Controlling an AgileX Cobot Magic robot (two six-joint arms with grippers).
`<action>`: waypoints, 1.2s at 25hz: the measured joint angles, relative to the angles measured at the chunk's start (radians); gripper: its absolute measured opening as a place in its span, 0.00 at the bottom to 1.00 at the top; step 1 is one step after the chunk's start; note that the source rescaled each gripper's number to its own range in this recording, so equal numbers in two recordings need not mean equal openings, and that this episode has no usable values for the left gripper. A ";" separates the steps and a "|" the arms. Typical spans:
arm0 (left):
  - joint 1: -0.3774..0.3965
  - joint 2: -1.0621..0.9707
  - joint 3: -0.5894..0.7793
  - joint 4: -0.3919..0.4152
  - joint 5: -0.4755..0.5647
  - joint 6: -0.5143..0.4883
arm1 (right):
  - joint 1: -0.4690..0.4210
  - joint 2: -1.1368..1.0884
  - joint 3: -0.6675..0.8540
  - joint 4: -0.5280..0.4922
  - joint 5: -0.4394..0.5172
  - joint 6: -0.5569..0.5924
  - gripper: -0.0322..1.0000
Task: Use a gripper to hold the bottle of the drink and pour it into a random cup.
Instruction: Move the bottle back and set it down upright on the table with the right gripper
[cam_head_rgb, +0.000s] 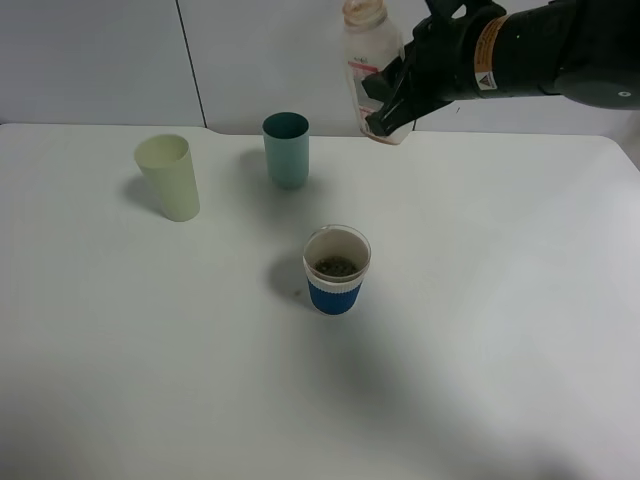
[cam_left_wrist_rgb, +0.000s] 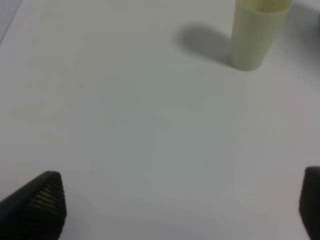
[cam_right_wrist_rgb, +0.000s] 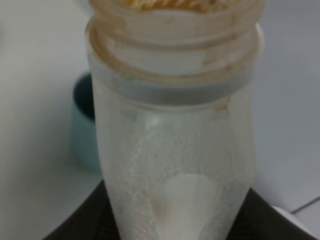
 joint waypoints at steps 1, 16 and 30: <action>0.000 0.000 0.000 0.000 0.000 0.000 | -0.011 0.000 0.000 0.017 -0.023 0.029 0.03; 0.000 0.000 0.000 0.000 0.000 0.000 | -0.128 0.078 0.109 0.284 -0.246 -0.080 0.03; 0.000 0.000 0.000 0.000 0.000 0.000 | -0.128 0.312 0.110 0.307 -0.335 -0.226 0.03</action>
